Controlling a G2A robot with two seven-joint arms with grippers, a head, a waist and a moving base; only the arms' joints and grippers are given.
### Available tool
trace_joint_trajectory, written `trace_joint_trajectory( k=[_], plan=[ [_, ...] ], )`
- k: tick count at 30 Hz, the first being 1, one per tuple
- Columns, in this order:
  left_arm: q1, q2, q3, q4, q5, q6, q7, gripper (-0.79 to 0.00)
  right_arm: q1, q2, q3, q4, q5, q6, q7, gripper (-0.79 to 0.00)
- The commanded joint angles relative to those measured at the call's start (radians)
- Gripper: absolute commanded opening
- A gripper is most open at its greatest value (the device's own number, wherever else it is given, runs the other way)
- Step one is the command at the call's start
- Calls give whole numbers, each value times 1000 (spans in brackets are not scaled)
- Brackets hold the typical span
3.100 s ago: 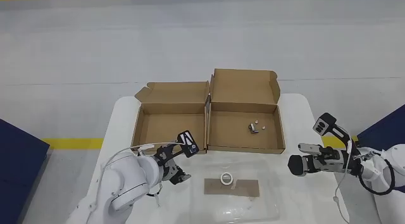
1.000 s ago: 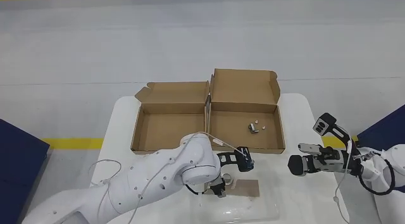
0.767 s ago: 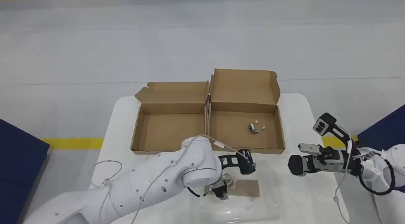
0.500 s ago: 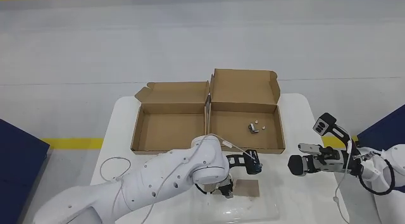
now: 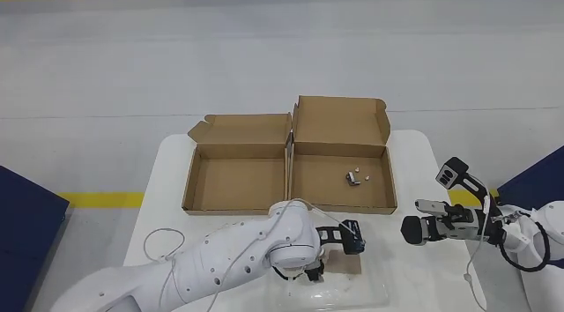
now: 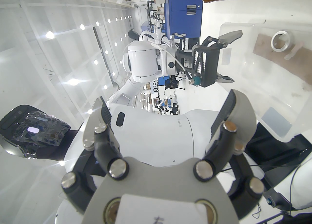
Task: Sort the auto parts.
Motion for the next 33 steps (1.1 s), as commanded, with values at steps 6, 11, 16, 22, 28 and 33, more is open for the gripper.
trace_joint_trajectory(
  k=[6,11,16,22,28,33],
  plan=[
    [15,-19,18,23,29,-4,11,-434,0,0,0,0,0,0,0,0],
    [8,-45,45,53,98,3,12,-428,0,0,0,0,0,0,0,0],
    [8,-74,71,92,140,-4,28,-443,0,0,0,0,0,0,0,0],
    [9,-115,91,154,179,-7,49,-486,0,0,0,0,0,0,0,0],
    [8,-150,98,214,197,-15,49,-523,0,0,0,0,0,0,0,0],
    [11,-176,101,263,208,-22,51,-545,0,0,0,0,0,0,0,0]
  ],
)
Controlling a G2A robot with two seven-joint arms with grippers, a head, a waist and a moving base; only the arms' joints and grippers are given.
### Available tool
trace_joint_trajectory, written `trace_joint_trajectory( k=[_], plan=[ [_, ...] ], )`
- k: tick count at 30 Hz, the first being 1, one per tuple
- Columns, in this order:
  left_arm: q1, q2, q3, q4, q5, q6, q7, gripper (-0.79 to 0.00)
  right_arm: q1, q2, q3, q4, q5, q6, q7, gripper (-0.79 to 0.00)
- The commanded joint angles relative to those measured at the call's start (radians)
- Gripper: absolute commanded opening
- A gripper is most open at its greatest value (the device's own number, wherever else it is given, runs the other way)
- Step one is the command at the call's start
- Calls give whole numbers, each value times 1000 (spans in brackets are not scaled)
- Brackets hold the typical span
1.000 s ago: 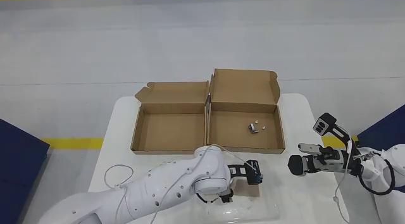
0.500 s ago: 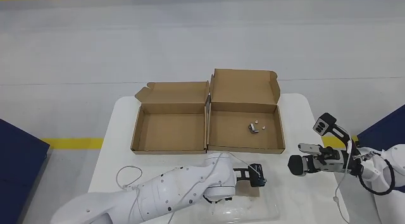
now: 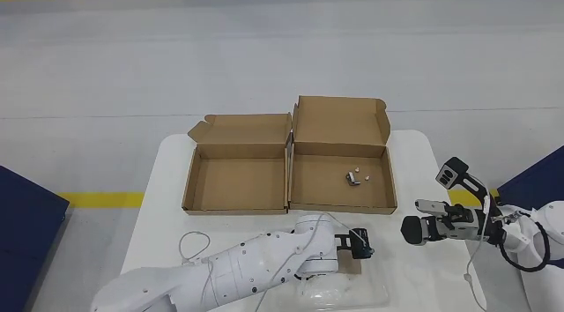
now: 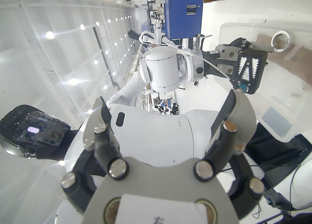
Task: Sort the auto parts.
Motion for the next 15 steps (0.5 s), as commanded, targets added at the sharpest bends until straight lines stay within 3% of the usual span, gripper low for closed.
trace_joint_trajectory(
  k=[1,15],
  plan=[
    [1,-11,1,20,8,-2,1,-551,0,0,0,0,0,0,0,0],
    [15,-62,-5,99,65,-1,1,-631,0,0,0,0,0,0,0,0]
  ],
)
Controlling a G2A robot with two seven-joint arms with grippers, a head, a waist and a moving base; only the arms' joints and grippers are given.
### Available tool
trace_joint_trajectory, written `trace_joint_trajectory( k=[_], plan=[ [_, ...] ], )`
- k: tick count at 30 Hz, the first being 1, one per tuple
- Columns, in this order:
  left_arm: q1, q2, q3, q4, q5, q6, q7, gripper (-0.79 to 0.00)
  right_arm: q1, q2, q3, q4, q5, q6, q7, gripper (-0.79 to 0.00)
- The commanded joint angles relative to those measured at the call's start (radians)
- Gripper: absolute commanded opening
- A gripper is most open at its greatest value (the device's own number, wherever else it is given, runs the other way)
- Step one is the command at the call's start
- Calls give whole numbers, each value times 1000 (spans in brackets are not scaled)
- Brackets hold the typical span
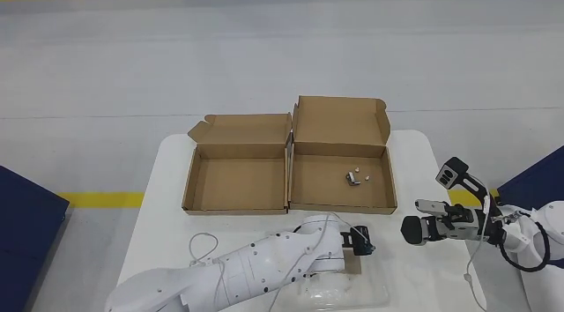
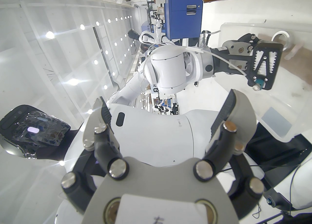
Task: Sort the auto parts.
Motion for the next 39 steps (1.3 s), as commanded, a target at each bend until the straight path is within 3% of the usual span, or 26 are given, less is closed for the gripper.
trace_joint_trajectory(
  k=[1,16,23,39],
  plan=[
    [4,-4,-3,8,5,-3,-4,-643,0,0,0,0,0,0,0,0],
    [29,-26,-27,42,48,-11,-28,-785,0,0,0,0,0,0,0,0],
    [41,-35,-40,65,52,-23,-28,-754,0,0,0,0,0,0,0,0],
    [57,-54,-69,94,78,-37,-38,-785,0,0,0,0,0,0,0,0]
  ],
)
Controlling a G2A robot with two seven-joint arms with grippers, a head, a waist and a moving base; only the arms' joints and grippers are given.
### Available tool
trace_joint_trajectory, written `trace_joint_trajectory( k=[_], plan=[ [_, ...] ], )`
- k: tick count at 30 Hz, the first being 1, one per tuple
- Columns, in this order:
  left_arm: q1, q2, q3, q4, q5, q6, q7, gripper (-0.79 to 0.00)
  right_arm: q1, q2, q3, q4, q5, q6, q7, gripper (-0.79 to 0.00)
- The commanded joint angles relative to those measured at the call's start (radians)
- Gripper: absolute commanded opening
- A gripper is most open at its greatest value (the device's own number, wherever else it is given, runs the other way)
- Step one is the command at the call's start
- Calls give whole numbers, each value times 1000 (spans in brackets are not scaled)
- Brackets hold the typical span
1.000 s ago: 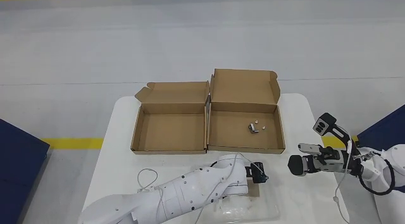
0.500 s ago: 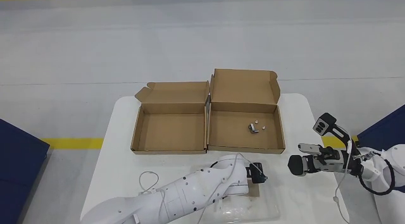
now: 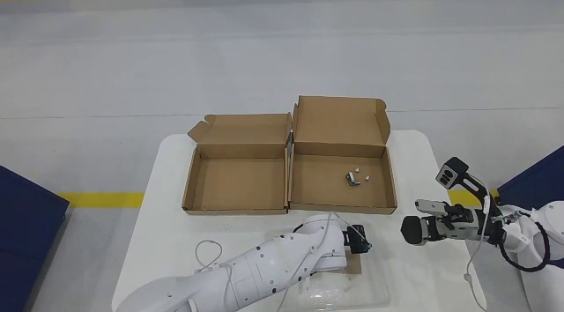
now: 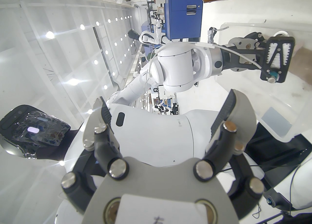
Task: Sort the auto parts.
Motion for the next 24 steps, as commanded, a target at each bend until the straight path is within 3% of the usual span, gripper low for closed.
trace_joint_trajectory(
  k=[1,24],
  plan=[
    [2,-2,-4,2,1,-5,-5,-785,0,0,0,0,0,0,0,0],
    [34,-8,-39,-6,-10,-75,-44,-785,0,0,0,0,0,0,0,0]
  ],
)
